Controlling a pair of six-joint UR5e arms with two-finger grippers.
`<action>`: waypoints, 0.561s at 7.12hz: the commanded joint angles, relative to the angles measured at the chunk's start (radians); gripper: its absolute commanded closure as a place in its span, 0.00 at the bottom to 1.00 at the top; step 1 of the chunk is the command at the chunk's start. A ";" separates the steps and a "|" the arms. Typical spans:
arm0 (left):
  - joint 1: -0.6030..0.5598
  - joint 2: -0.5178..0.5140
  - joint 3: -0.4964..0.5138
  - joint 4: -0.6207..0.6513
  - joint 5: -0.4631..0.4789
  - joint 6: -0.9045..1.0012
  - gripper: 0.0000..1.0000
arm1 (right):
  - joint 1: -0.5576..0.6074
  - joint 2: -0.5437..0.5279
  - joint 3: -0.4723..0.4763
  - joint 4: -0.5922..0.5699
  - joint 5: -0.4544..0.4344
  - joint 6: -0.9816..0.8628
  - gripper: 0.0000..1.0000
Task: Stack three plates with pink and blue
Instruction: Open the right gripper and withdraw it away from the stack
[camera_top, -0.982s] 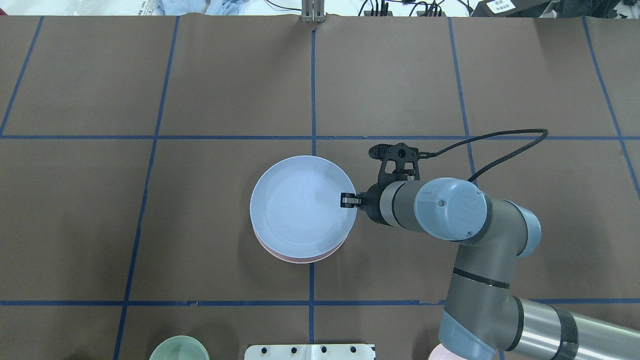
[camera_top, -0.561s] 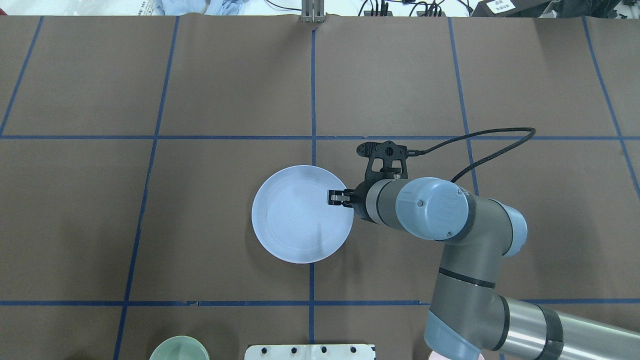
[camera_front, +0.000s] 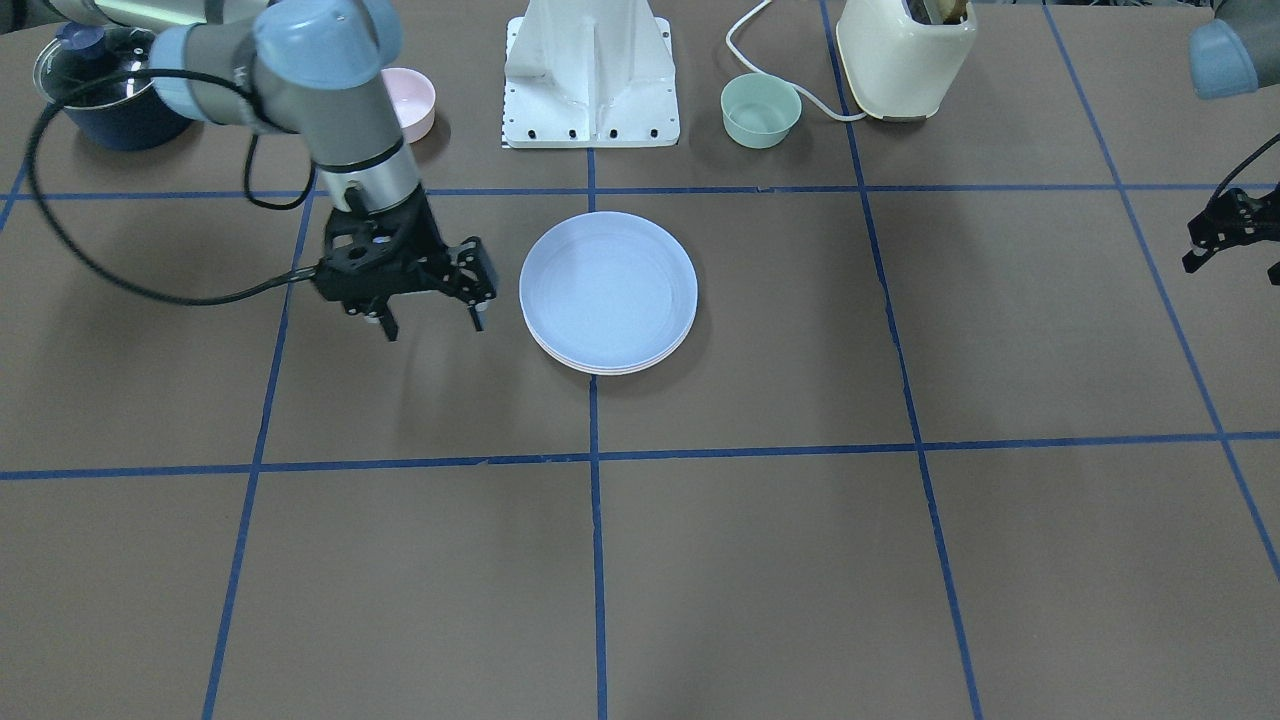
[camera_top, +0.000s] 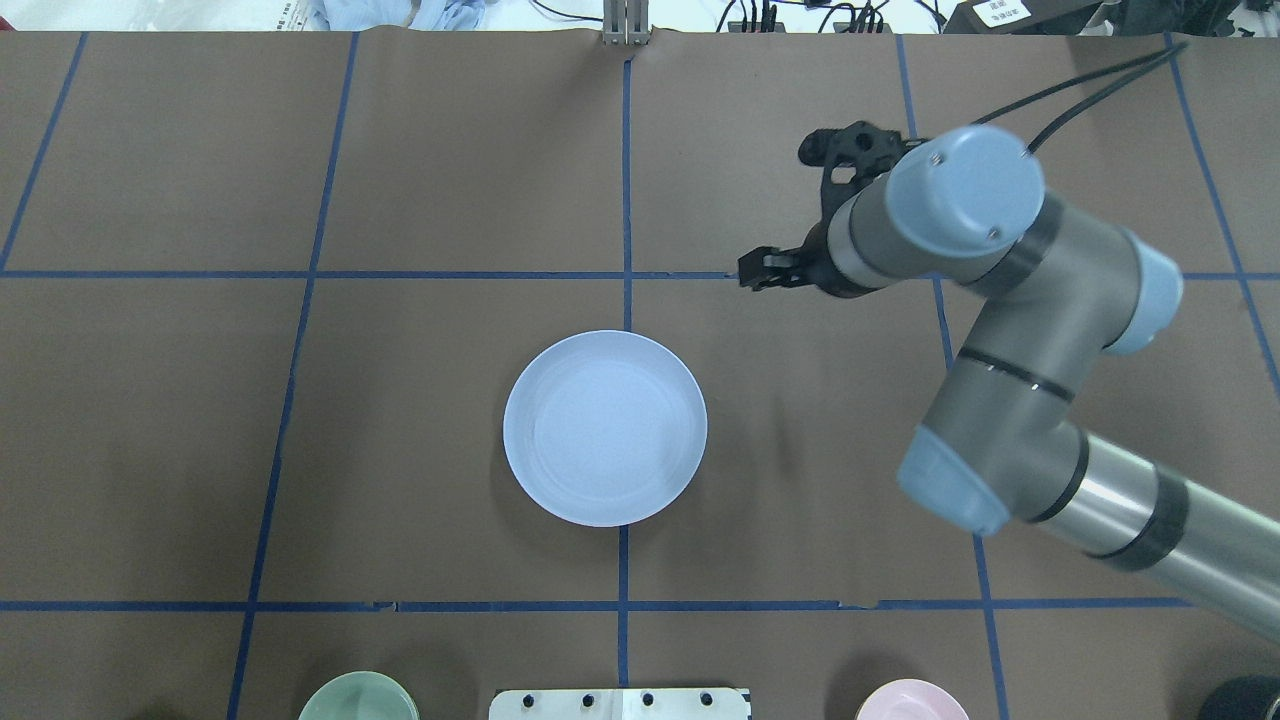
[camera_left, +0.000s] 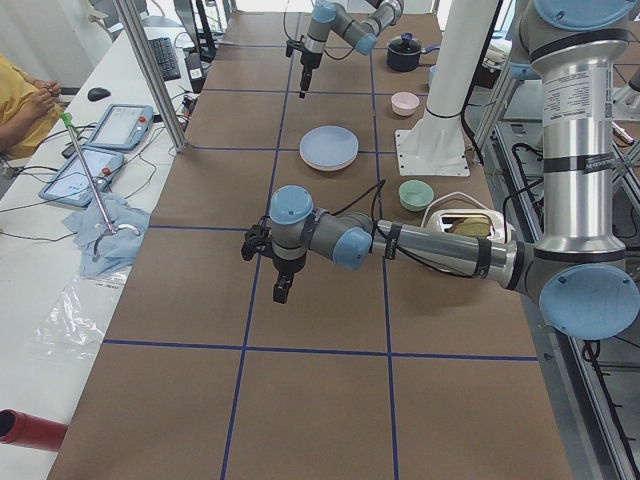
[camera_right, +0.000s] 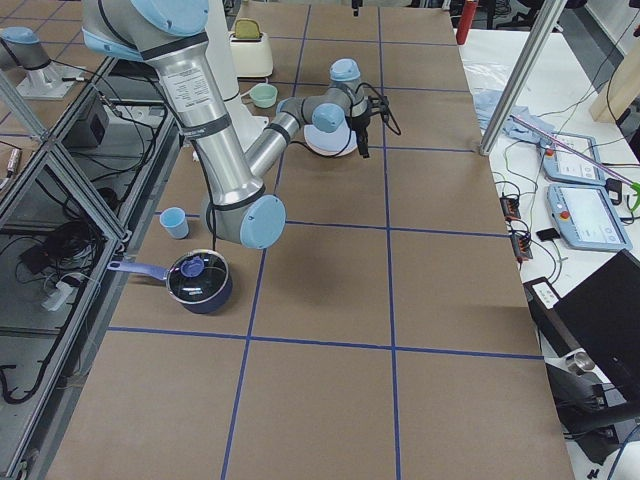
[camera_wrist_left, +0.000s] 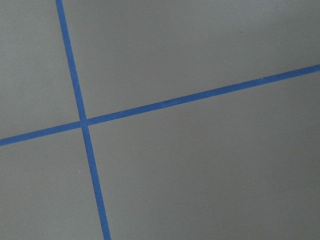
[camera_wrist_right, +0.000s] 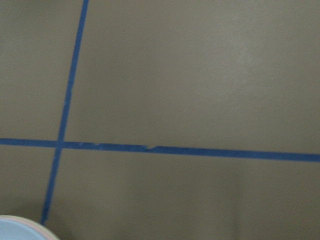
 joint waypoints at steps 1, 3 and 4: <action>-0.079 0.001 0.003 0.105 -0.002 0.122 0.00 | 0.287 -0.112 -0.019 -0.081 0.218 -0.473 0.00; -0.232 0.001 0.010 0.290 0.007 0.197 0.00 | 0.507 -0.205 -0.124 -0.112 0.382 -0.866 0.00; -0.240 -0.004 0.008 0.329 0.006 0.197 0.00 | 0.594 -0.267 -0.172 -0.116 0.456 -0.953 0.00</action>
